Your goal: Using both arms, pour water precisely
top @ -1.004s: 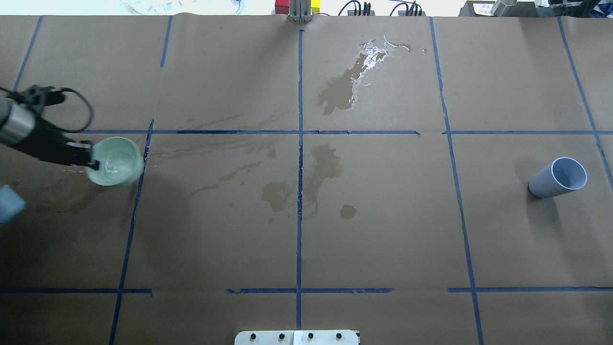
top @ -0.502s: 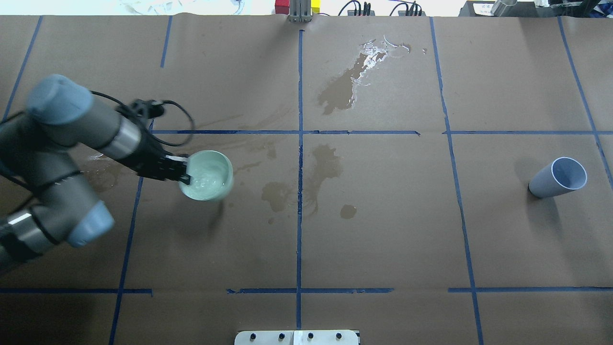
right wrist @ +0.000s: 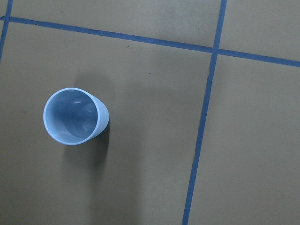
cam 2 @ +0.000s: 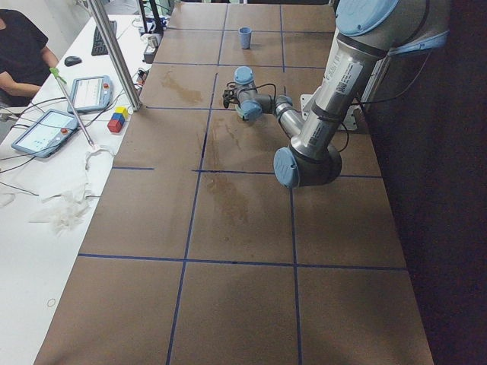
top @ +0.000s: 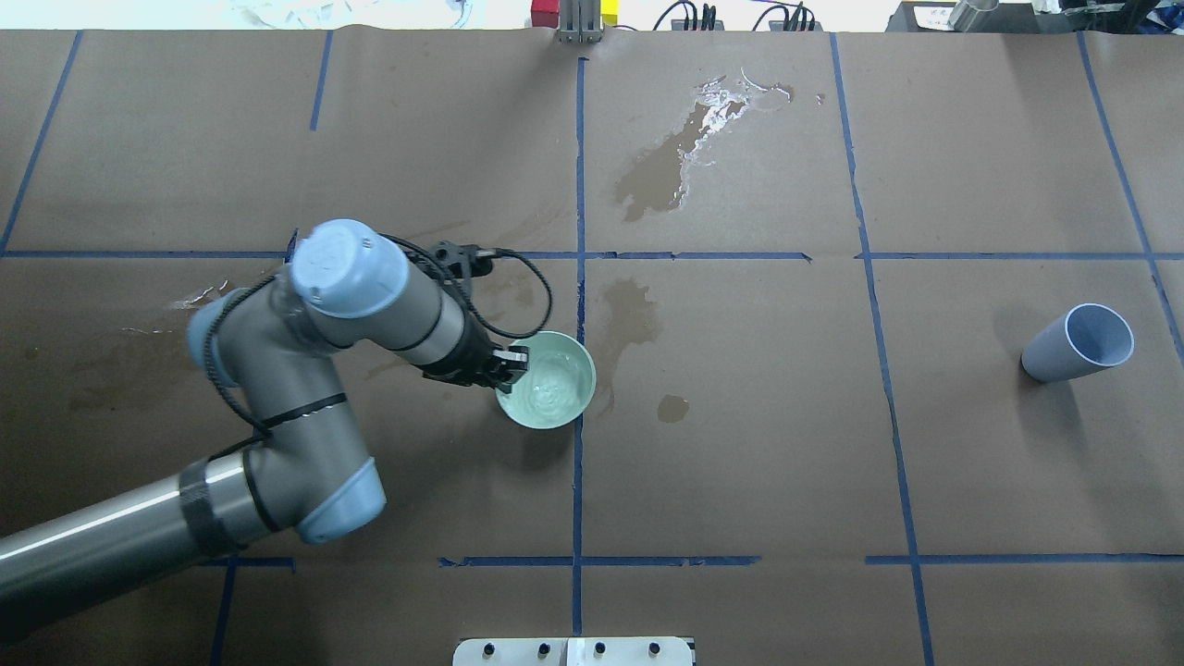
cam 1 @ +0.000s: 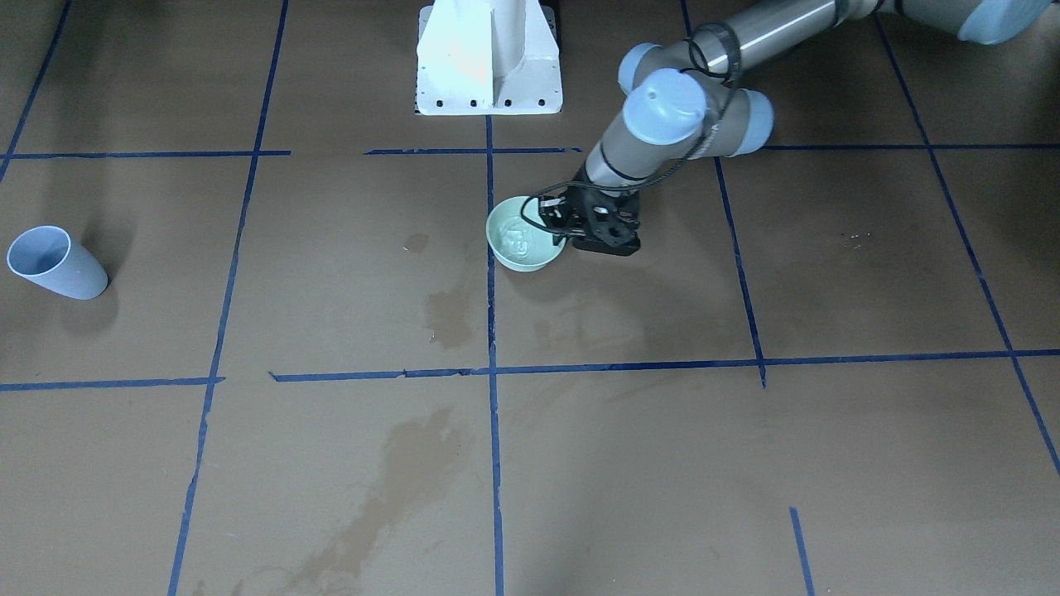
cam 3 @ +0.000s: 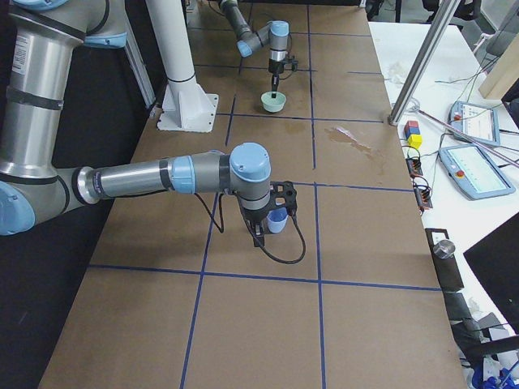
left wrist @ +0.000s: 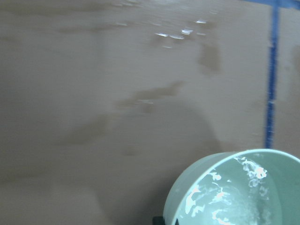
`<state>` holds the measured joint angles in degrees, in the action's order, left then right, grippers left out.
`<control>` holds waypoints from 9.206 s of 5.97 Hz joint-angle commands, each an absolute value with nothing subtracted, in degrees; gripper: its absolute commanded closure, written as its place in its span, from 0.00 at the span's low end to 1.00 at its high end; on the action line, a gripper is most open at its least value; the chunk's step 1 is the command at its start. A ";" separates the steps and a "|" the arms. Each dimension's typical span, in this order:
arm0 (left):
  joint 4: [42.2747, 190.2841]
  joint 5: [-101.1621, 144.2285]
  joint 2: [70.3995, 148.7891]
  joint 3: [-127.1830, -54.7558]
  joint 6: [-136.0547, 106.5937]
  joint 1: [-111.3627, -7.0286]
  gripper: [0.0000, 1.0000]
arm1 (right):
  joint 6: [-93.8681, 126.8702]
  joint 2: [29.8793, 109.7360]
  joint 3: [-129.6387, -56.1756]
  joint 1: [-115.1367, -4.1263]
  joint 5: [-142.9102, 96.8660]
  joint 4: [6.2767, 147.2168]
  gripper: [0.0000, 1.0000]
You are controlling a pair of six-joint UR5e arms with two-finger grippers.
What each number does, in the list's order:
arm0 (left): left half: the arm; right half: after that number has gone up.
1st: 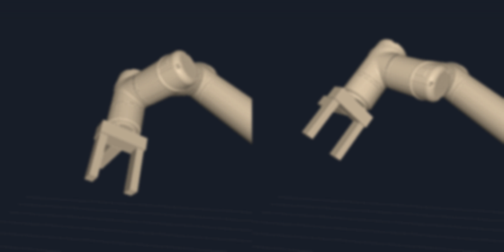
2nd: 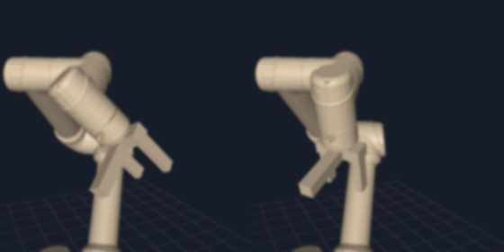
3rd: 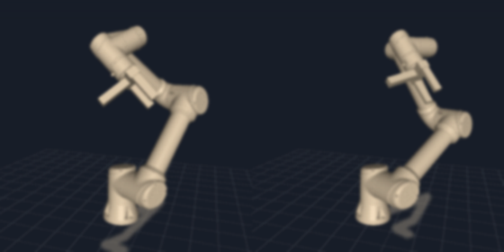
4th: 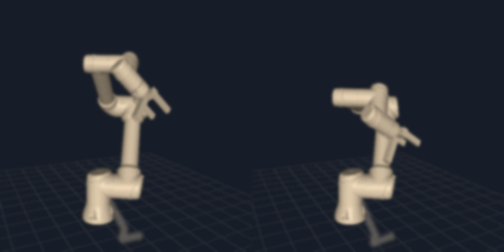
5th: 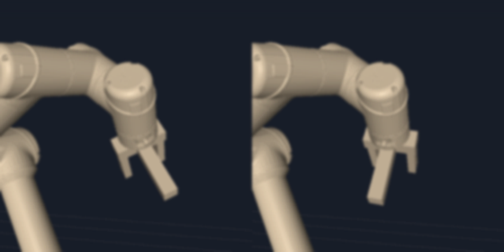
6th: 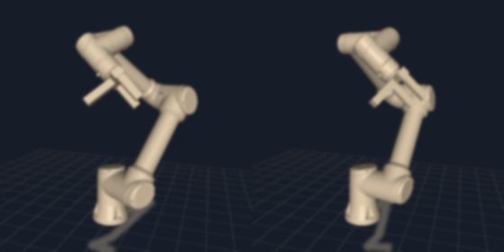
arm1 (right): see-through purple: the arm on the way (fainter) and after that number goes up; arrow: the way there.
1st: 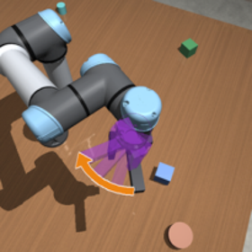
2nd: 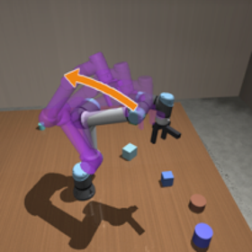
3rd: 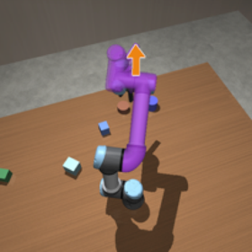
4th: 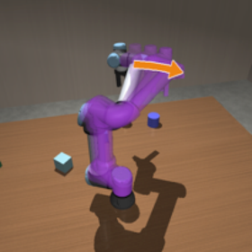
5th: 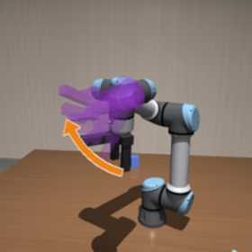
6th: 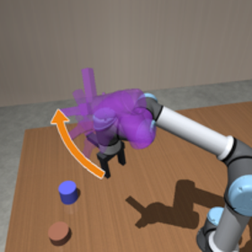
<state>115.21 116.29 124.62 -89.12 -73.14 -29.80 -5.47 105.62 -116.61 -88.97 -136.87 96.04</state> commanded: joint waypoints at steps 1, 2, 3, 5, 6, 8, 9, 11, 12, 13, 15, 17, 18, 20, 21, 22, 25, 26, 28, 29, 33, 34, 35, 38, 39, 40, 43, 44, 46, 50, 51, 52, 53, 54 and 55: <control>114.70 113.48 127.96 -86.05 -73.13 -28.74 1.00 | -5.45 105.56 -116.72 -88.95 -136.93 95.98 0.00; 114.70 113.29 129.45 -84.30 -72.95 -28.74 0.94 | -5.19 106.17 -116.54 -88.95 -137.11 91.28 0.00; 114.70 112.68 129.38 -84.29 -72.60 -28.74 0.62 | -4.92 106.78 -116.46 -88.95 -137.11 90.10 0.00; 114.61 112.94 128.16 -86.38 -72.42 -31.01 0.00 | -2.66 106.70 -116.46 -87.73 -137.89 89.56 0.00; 114.61 113.03 126.75 -89.62 -72.51 -31.81 0.00 | 4.32 106.87 -116.54 -84.93 -138.68 83.73 0.01; 114.61 112.94 122.19 -95.51 -73.12 -31.90 0.00 | 26.80 109.67 -116.28 -76.42 -136.16 62.58 0.02; 114.61 112.85 121.82 -96.15 -73.21 -32.17 0.00 | 39.51 110.21 -116.28 -69.94 -131.44 53.96 0.03; 114.61 112.68 121.12 -97.29 -73.30 -32.43 0.00 | 49.63 113.45 -116.28 -59.53 -122.36 45.29 0.07; 114.61 112.68 120.85 -97.82 -73.30 -32.43 0.00 | 49.66 117.56 -116.19 -57.59 -118.08 39.17 0.05; 114.61 112.68 120.50 -97.91 -73.30 -32.43 0.00 | 49.66 119.51 -116.19 -53.91 -113.95 37.28 0.05; 114.70 112.41 120.06 -98.00 -75.83 -32.34 0.00 | 54.46 120.49 -115.23 -49.43 -107.10 31.87 0.01; 114.61 112.32 120.06 -98.00 -76.20 -32.43 0.00 | 61.55 121.02 -114.17 -39.45 -91.69 28.40 0.01; 114.61 112.32 119.97 -98.00 -76.20 -32.52 0.00 | 64.92 121.03 -114.17 -35.90 -86.80 27.95 0.00; 114.61 112.32 120.06 -98.09 -76.20 -32.78 0.00 | 67.32 121.55 -109.10 -34.38 -82.56 20.07 0.00; 114.61 112.24 119.97 -98.43 -77.77 -32.87 0.00 | 67.32 121.64 -109.07 -33.41 -81.49 20.04 0.01; 114.61 110.76 119.97 -98.61 -78.57 -32.78 0.00 | 67.50 121.64 -108.46 -32.53 -77.91 20.04 0.01; 114.61 110.65 119.97 -99.05 -78.57 -33.31 0.00 | 73.54 121.73 -106.97 -19.30 -54.93 19.86 0.01; 114.61 110.65 119.97 -99.05 -78.57 -33.66 0.00 | 74.00 121.64 -104.18 -15.86 -47.54 19.17 0.01; 114.61 110.65 119.36 -99.49 -78.57 -33.92 0.00 | 77.51 119.46 -99.77 -10.56 -37.75 16.26 0.02; 114.61 110.65 119.36 -99.49 -78.57 -33.93 0.00 | 77.52 118.49 -98.80 -10.46 -35.88 16.26 0.01; 114.52 110.65 118.48 -100.63 -78.66 -34.54 0.00 | 76.90 117.17 -95.37 -10.55 -32.88 16.00 0.01; 114.43 110.65 118.48 -100.63 -78.58 -34.63 0.00 | 76.90 116.11 -91.88 -10.55 -31.30 13.73 0.01; 114.17 110.65 118.48 -100.72 -78.66 -34.63 0.00 | 76.73 114.97 -91.15 -10.55 -31.12 11.01 0.02; 114.17 110.65 118.48 -100.90 -78.66 -34.80 0.00 | 74.27 112.59 -90.35 -10.55 -29.71 10.72 0.02; 114.08 110.65 117.61 -101.68 -78.66 -34.89 0.00 | 73.31 112.50 -89.57 -10.55 -29.79 10.64 0.02; 114.08 110.74 116.81 -102.91 -78.58 -34.98 0.00 | 73.30 112.59 -88.86 -10.55 -29.88 9.85 0.02; 114.08 110.66 116.10 -103.27 -78.57 -35.07 0.00 | 70.76 110.74 -88.33 -10.63 -30.23 9.23 0.02; 114.08 110.74 116.10 -103.27 -78.57 -35.07 0.00 | 70.93 110.66 -87.02 -10.63 -30.23 9.14 0.02; 112.60 110.65 116.10 -104.32 -78.57 -35.07 0.00 | 71.02 110.57 -86.75 -10.90 -30.32 9.14 0.02; 112.50 110.65 116.02 -104.59 -78.57 -35.16 0.00 | 69.26 109.00 -86.49 -13.97 -33.66 8.17 0.02; 112.50 110.65 116.10 -104.68 -78.57 -35.24 0.00 | 68.47 108.81 -86.48 -14.58 -34.53 8.17 0.02; 112.41 110.65 116.10 -104.85 -78.57 -35.24 0.00 | 68.21 108.90 -86.40 -15.20 -34.98 8.17 0.02; 112.41 110.65 116.10 -104.94 -78.57 -35.24 0.00 | 68.29 108.81 -84.22 -15.90 -35.24 7.91 0.02; 112.41 110.57 116.02 -104.94 -78.57 -35.33 0.00 | 66.64 108.63 -84.03 -16.43 -35.94 6.43 0.02; 112.41 110.65 116.02 -104.94 -78.57 -35.33 0.00 | 65.14 106.11 -83.59 -17.65 -37.08 6.42 0.02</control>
